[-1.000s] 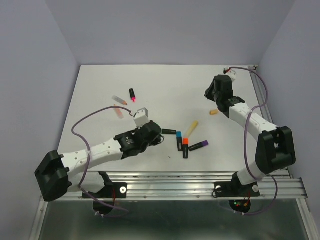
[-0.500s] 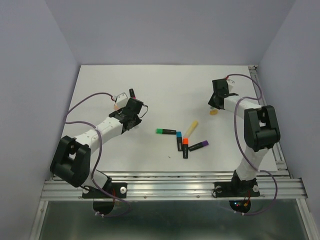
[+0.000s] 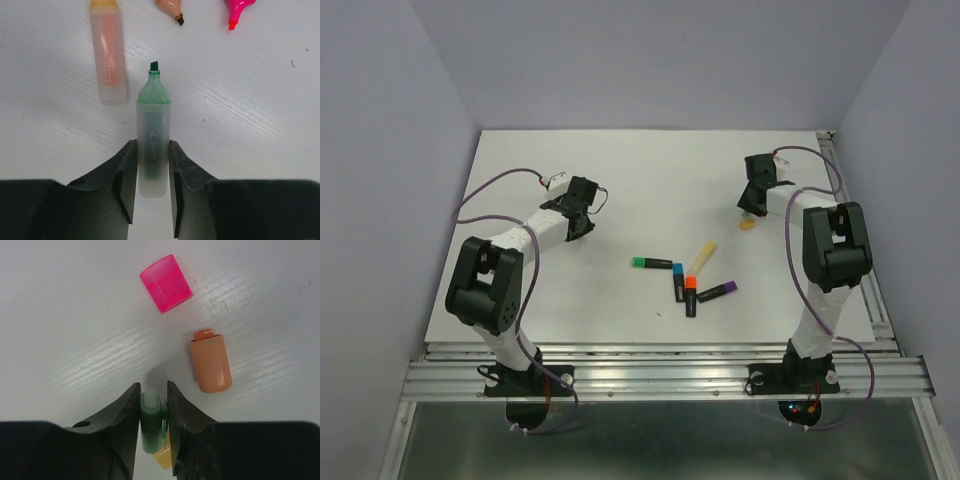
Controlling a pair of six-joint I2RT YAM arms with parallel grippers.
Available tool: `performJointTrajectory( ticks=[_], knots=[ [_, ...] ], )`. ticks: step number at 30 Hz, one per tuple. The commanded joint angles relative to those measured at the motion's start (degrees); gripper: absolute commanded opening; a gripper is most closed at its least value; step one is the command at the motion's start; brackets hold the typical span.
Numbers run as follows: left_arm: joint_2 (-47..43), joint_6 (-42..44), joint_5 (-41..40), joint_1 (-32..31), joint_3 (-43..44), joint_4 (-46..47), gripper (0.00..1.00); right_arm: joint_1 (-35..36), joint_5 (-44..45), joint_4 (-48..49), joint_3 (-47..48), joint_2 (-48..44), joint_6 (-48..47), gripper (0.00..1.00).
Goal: Open the pen caps
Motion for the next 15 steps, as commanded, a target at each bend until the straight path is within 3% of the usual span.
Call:
performJointTrajectory(
  ticks=[1, 6, 11, 15],
  knots=[
    [2.39, 2.74, -0.57, 1.34, 4.38, -0.9, 0.06, -0.41, 1.93, -0.78, 4.25, -0.18, -0.35, 0.34],
    [3.8, 3.53, -0.57, 1.78, 6.67, -1.7, 0.08, -0.41, 1.94, -0.96, 4.25, -1.94, -0.7, 0.72],
    [5.56, 4.23, -1.45, 2.22, 8.96, -2.93, 0.2, -0.32, 0.62, -1.31, 3.55, -5.28, -0.97, 0.81],
    [7.58, 4.15, -2.68, 2.66, 10.72, -5.03, 0.26, -0.32, -2.45, -0.88, -1.36, -13.0, 0.43, 0.91]
  ],
)
